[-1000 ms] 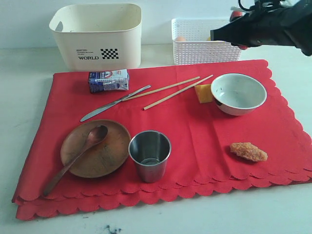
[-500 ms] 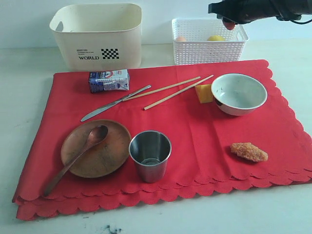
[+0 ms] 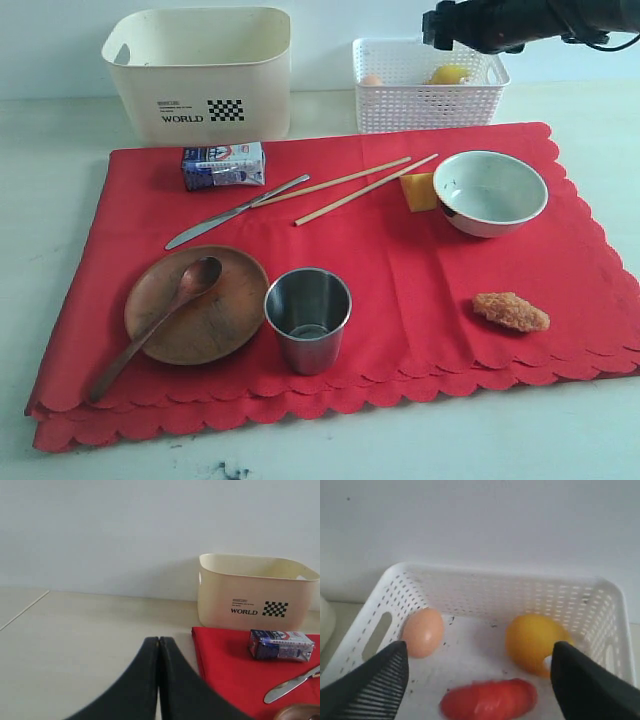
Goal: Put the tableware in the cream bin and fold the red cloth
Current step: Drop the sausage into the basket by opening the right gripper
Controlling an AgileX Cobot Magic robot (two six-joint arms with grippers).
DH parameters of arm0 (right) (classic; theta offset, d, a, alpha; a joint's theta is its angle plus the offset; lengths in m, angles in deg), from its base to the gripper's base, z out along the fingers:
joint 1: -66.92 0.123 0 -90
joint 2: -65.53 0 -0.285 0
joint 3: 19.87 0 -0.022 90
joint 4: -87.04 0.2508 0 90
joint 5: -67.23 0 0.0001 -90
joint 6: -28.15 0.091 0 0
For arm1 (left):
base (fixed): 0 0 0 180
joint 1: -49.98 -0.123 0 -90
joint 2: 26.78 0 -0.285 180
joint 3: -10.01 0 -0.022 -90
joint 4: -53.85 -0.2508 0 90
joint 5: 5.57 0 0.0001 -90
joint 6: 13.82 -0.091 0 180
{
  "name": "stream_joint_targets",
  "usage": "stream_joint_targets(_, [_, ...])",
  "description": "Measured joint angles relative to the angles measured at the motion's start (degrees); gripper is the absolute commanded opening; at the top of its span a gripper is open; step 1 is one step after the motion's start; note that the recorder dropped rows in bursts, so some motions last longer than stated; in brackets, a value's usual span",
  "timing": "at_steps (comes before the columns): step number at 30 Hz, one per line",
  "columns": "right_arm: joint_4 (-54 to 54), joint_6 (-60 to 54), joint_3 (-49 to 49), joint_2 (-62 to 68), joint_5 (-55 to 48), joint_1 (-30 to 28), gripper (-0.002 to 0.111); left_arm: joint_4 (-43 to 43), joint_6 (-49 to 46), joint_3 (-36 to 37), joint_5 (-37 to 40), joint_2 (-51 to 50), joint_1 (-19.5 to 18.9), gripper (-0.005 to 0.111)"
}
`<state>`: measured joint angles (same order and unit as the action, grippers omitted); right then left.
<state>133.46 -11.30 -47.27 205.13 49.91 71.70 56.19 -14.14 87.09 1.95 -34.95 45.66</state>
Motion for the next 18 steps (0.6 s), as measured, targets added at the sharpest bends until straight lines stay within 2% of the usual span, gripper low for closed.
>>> stream_joint_targets(2, [-1.2,-0.1,0.0,-0.7,-3.0,-0.1,0.071,0.0,0.0,0.0,0.0,0.0,0.0,0.002])
stream_joint_targets(4, [-2.8,-0.1,0.0,-2.4,-6.0,-0.1,0.062,0.0,0.0,0.0,0.0,0.0,0.0,0.002])
stream_joint_targets(9, [-9.7,6.1,0.0,-8.5,-14.1,-0.4,0.023,0.0,0.0,0.0,0.0,0.0,0.0,0.002])
stream_joint_targets(13, [-19.8,12.2,1.2,-14.9,-21.8,-0.6,0.000,0.0,0.0,0.0,0.0,0.0,0.0,0.002])
stream_joint_targets(18, [-22.6,15.9,12.2,-24.1,-23.0,0.0,0.000,0.0,0.0,0.0,0.0,0.0,0.0,0.002])
